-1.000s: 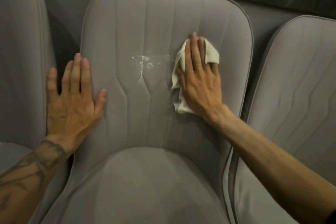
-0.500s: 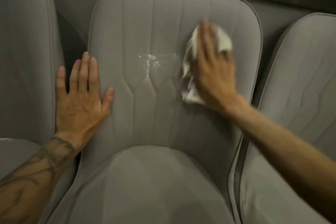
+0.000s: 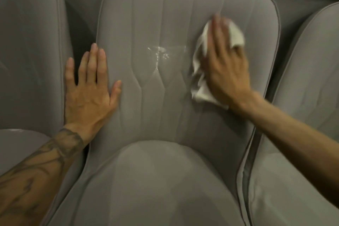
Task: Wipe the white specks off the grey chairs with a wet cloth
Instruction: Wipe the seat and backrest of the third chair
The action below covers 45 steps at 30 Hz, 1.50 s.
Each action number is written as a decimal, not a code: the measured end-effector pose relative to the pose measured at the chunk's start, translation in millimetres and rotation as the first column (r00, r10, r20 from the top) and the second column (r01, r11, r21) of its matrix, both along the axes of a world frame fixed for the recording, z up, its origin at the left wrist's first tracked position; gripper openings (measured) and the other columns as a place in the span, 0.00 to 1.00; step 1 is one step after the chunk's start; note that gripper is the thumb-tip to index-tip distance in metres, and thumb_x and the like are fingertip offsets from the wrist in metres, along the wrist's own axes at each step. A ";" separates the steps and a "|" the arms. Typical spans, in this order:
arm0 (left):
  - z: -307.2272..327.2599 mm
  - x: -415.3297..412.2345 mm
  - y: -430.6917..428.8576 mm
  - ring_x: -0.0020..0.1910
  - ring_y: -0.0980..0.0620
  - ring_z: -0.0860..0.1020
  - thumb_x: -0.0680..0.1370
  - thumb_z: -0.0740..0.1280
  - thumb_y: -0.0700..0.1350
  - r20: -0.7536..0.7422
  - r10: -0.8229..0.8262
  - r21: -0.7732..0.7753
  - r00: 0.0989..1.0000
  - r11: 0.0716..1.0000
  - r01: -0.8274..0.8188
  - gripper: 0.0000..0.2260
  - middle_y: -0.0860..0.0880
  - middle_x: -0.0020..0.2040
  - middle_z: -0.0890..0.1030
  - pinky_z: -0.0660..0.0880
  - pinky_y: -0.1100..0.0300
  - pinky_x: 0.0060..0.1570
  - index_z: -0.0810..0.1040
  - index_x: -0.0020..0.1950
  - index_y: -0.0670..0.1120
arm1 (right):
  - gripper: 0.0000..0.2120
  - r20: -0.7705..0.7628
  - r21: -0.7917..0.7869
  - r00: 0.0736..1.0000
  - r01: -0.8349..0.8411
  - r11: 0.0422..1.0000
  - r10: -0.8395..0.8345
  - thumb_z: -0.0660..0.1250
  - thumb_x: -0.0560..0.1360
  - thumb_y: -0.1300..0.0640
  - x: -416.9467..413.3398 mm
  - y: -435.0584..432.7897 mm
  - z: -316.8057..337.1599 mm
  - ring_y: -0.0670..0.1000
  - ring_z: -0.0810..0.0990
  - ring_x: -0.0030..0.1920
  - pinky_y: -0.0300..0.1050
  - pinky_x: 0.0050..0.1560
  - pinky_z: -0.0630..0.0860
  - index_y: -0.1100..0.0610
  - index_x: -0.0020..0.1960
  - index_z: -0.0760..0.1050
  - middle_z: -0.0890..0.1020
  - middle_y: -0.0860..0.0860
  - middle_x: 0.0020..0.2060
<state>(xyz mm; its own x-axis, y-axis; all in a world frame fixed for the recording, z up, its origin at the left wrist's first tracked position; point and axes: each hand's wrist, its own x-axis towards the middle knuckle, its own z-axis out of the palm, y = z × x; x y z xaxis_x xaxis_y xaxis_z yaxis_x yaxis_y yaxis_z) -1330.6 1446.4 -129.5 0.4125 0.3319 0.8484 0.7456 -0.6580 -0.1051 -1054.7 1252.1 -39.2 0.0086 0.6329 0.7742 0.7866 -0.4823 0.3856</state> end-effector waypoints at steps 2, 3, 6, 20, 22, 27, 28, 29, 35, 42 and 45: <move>-0.6 0.0 -0.5 0.82 0.39 0.60 0.87 0.51 0.57 0.003 -0.001 0.003 1.000 1.000 0.001 0.33 0.41 0.85 0.51 0.39 0.45 0.82 0.45 0.85 0.41 | 0.31 -0.067 0.180 0.998 0.013 0.984 -0.001 0.54 0.87 0.50 7.4 10.1 35.5 0.63 0.55 0.83 0.60 0.78 0.61 0.65 0.82 0.49 0.56 0.64 0.82; -1.0 0.2 -0.3 0.82 0.39 0.60 0.87 0.51 0.57 0.002 0.003 0.006 1.000 1.000 -0.003 0.33 0.41 0.85 0.51 0.38 0.46 0.82 0.45 0.85 0.41 | 0.30 -0.087 0.232 0.996 0.020 0.973 0.001 0.51 0.88 0.48 3.9 13.4 38.3 0.64 0.56 0.82 0.59 0.79 0.59 0.66 0.82 0.50 0.57 0.64 0.82; -1.2 -0.4 0.6 0.82 0.40 0.59 0.87 0.50 0.57 0.000 0.005 0.010 1.000 1.000 -0.005 0.33 0.41 0.85 0.51 0.38 0.45 0.82 0.44 0.85 0.41 | 0.35 -0.118 0.103 0.993 0.003 0.995 0.009 0.50 0.88 0.44 -19.1 7.5 -16.5 0.67 0.54 0.82 0.60 0.80 0.57 0.70 0.82 0.48 0.55 0.66 0.82; 0.5 0.0 -1.5 0.81 0.39 0.60 0.87 0.50 0.58 0.010 -0.018 0.007 1.000 1.000 0.018 0.32 0.41 0.85 0.50 0.37 0.46 0.82 0.44 0.85 0.41 | 0.30 0.000 -0.095 1.000 -0.004 0.996 0.004 0.55 0.88 0.50 -25.3 -25.3 -83.8 0.60 0.53 0.84 0.58 0.75 0.62 0.66 0.83 0.52 0.54 0.60 0.83; -0.3 -0.2 -0.8 0.82 0.40 0.59 0.87 0.50 0.58 0.006 -0.006 0.011 1.000 1.000 0.006 0.33 0.41 0.85 0.50 0.37 0.46 0.82 0.44 0.85 0.41 | 0.27 0.025 -0.040 0.999 -0.023 0.999 0.024 0.62 0.86 0.53 -27.9 -27.9 -86.1 0.60 0.61 0.78 0.57 0.69 0.65 0.64 0.80 0.62 0.61 0.59 0.78; -0.9 0.8 -2.2 0.82 0.40 0.60 0.87 0.49 0.58 0.010 0.001 0.010 1.000 1.000 -0.001 0.32 0.41 0.85 0.50 0.39 0.45 0.82 0.44 0.85 0.41 | 0.24 -0.049 0.029 0.996 -0.069 0.997 0.070 0.67 0.81 0.62 -32.7 -18.4 -85.2 0.60 0.68 0.66 0.58 0.65 0.68 0.59 0.76 0.68 0.73 0.61 0.69; -1.1 0.6 -2.3 0.82 0.41 0.60 0.87 0.50 0.58 0.011 0.001 0.007 1.000 1.000 -0.002 0.32 0.41 0.85 0.51 0.39 0.45 0.82 0.44 0.85 0.41 | 0.25 -0.090 0.057 0.994 -0.063 0.996 0.068 0.65 0.82 0.62 -37.4 -15.5 -94.1 0.61 0.68 0.69 0.59 0.67 0.68 0.60 0.78 0.66 0.71 0.61 0.72; -1.2 0.8 -2.5 0.82 0.41 0.60 0.87 0.50 0.58 0.013 -0.001 0.006 1.000 1.000 0.001 0.33 0.41 0.85 0.51 0.39 0.45 0.82 0.44 0.85 0.41 | 0.26 -0.141 0.078 0.988 -0.047 0.996 0.057 0.64 0.83 0.59 -42.3 -13.2 -106.9 0.62 0.65 0.75 0.61 0.70 0.66 0.61 0.80 0.63 0.67 0.62 0.77; -0.7 0.8 -1.6 0.82 0.41 0.60 0.87 0.50 0.58 0.013 -0.003 0.007 1.000 1.000 0.003 0.33 0.41 0.85 0.51 0.37 0.47 0.82 0.44 0.85 0.41 | 0.31 -0.362 0.014 0.932 -0.016 1.000 0.020 0.55 0.87 0.47 -74.1 -15.4 -207.1 0.54 0.53 0.84 0.57 0.74 0.68 0.61 0.84 0.52 0.54 0.57 0.84; -0.2 0.1 -4.1 0.82 0.41 0.59 0.87 0.49 0.58 -0.002 0.007 -0.015 1.000 1.000 -0.007 0.33 0.41 0.85 0.50 0.41 0.43 0.82 0.43 0.85 0.41 | 0.33 -0.344 0.224 0.937 0.020 0.974 0.060 0.52 0.87 0.45 -35.6 20.1 -124.6 0.49 0.40 0.84 0.44 0.82 0.44 0.58 0.85 0.44 0.52 0.57 0.83; 0.5 0.9 -3.4 0.81 0.40 0.61 0.87 0.49 0.58 0.001 0.002 -0.014 1.000 1.000 -0.002 0.33 0.41 0.85 0.51 0.42 0.42 0.82 0.44 0.85 0.41 | 0.35 -0.319 0.343 0.947 0.089 0.935 0.026 0.52 0.87 0.44 -28.2 34.2 -99.8 0.48 0.38 0.83 0.43 0.81 0.37 0.57 0.84 0.38 0.47 0.54 0.84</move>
<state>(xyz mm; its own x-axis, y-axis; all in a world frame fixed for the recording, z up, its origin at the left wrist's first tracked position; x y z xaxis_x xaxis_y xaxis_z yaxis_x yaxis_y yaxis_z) -1329.7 1443.0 -129.0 0.4109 0.3444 0.8441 0.7468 -0.6583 -0.0949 -1082.9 1286.3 -139.0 0.3028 0.3187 0.8982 0.8207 -0.5664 -0.0757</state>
